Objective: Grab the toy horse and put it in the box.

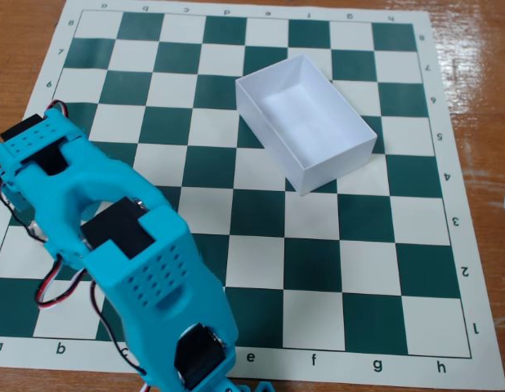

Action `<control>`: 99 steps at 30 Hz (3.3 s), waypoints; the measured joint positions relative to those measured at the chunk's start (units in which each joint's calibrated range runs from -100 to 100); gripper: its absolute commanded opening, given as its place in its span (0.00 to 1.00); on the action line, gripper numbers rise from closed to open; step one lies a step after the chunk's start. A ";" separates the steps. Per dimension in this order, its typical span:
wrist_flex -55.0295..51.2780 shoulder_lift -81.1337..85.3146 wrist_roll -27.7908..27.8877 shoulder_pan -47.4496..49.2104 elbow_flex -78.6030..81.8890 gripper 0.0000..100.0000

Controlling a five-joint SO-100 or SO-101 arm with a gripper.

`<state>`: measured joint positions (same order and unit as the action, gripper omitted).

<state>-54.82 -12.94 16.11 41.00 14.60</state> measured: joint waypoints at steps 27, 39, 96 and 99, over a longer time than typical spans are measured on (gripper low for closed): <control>-2.01 -5.45 -0.16 4.26 -4.81 0.00; -10.16 20.60 16.29 -6.05 -2.45 0.00; 47.90 14.13 41.43 -48.62 20.58 0.00; 45.80 23.66 41.11 -49.51 28.47 0.00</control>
<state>-9.02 10.72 57.22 -8.51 43.06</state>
